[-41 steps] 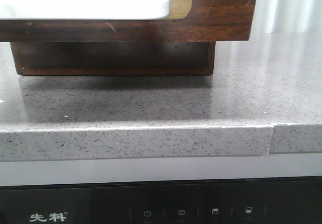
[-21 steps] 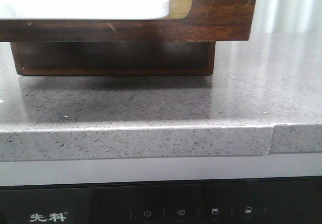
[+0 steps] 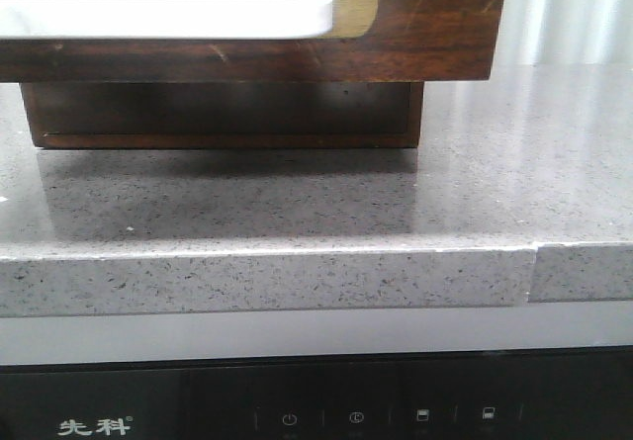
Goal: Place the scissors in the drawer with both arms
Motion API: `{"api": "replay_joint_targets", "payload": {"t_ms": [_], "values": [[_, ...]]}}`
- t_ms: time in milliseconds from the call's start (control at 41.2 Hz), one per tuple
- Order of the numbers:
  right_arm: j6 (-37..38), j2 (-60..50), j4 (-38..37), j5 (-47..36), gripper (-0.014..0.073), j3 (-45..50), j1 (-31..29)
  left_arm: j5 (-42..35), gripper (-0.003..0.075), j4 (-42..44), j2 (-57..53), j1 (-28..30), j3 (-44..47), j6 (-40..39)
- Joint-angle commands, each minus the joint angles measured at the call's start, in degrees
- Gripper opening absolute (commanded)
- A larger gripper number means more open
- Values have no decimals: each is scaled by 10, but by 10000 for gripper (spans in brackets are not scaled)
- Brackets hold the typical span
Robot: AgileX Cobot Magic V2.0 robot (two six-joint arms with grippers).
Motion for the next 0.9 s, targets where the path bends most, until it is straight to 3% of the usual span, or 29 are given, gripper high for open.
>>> {"api": "replay_joint_targets", "payload": {"t_ms": [0, 194, 437, 874], "values": [[-5, -33, -8, -124, -68, 73, -46, -46, -20, -1, -10, 0, 13, -6], [-5, -88, -8, -243, -68, 222, -94, -46, -20, -1, -10, 0, 13, -6], [-5, -124, -6, -384, -68, 341, -95, -46, -20, -1, -10, 0, 13, -6], [-5, -123, 23, -390, -68, 340, -95, -46, -20, -1, -10, 0, 13, -6]]}}
